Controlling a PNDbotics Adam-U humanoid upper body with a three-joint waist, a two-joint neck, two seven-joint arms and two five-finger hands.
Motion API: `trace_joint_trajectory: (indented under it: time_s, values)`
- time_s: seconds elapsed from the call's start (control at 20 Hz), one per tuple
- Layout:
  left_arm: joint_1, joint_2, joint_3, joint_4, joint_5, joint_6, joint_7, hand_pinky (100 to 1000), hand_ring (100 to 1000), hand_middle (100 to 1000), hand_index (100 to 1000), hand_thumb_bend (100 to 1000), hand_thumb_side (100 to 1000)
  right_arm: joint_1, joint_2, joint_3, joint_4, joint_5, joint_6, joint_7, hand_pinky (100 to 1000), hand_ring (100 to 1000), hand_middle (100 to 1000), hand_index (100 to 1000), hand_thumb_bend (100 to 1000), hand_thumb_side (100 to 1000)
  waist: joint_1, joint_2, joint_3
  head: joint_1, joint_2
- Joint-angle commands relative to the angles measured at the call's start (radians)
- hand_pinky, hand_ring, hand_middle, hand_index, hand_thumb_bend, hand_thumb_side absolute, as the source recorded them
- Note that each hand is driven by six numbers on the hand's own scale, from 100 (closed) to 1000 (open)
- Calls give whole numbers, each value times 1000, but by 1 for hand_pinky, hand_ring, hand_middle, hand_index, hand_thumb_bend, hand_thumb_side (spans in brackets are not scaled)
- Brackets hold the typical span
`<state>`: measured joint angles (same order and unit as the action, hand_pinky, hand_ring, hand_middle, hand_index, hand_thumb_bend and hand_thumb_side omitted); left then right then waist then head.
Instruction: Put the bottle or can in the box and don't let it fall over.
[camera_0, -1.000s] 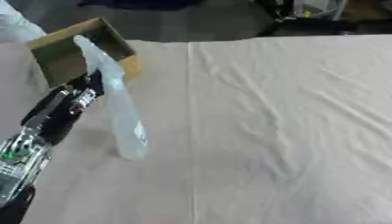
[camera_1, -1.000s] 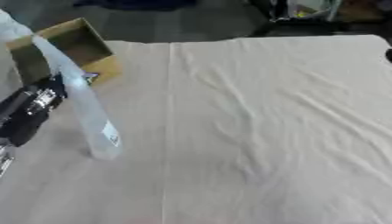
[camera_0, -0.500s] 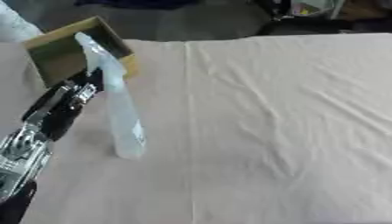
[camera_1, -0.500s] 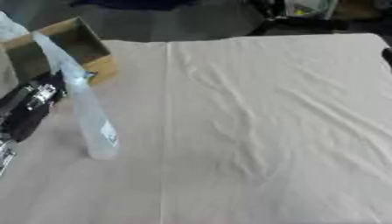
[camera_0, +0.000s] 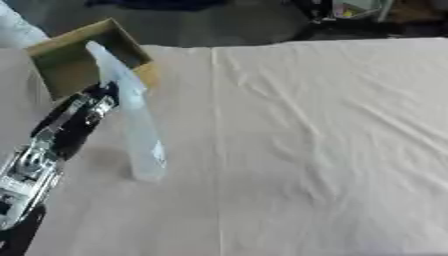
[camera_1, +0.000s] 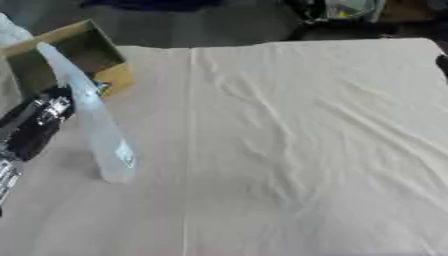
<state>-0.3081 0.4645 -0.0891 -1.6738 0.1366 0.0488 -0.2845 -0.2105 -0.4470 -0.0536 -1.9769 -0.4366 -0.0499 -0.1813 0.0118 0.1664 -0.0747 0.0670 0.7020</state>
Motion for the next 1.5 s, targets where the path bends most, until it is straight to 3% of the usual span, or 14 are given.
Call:
trace_joint_trajectory:
  time_s: [0.05, 0.35, 0.5, 0.65, 0.8, 1.5]
  values:
    - [1, 25, 0, -25, 2, 11, -8, 1000, 1000, 1000, 897, 117, 825, -11, -26, -3, -23, 0, -5, 1, 1000, 1000, 959, 1000, 100, 470, 0, -10, 0, -2, -7]
    - [18, 30, 0, -29, -2, 19, -21, 1000, 1000, 1000, 923, 170, 862, -11, -27, -2, -23, 0, -4, 1, 1000, 1000, 959, 1000, 100, 470, 1, -11, 0, -3, -10]
    - [18, 28, -3, -35, 2, 19, -37, 1000, 1000, 1000, 998, 203, 880, -11, -26, -2, -23, 1, -3, 1, 1000, 1000, 959, 1000, 100, 470, 1, -11, 0, -3, -11]
    - [19, 27, -6, -45, 6, 16, -58, 1000, 1000, 1000, 1000, 234, 886, -11, -26, -1, -23, 1, -3, 1, 1000, 1000, 959, 1000, 100, 470, 1, -11, -1, -3, -12]
    - [22, 28, -6, -59, 8, 7, -76, 1000, 1000, 1000, 946, 298, 886, -11, -26, -1, -23, 1, -2, 1, 1000, 1000, 959, 1000, 100, 470, 2, -11, -1, -5, -12]
    - [22, 18, -6, -65, -22, 23, -87, 1000, 1000, 1000, 981, 292, 913, -11, -26, -2, -23, 0, -4, -1, 1000, 1000, 958, 1000, 100, 470, 0, -10, 0, -5, -14]
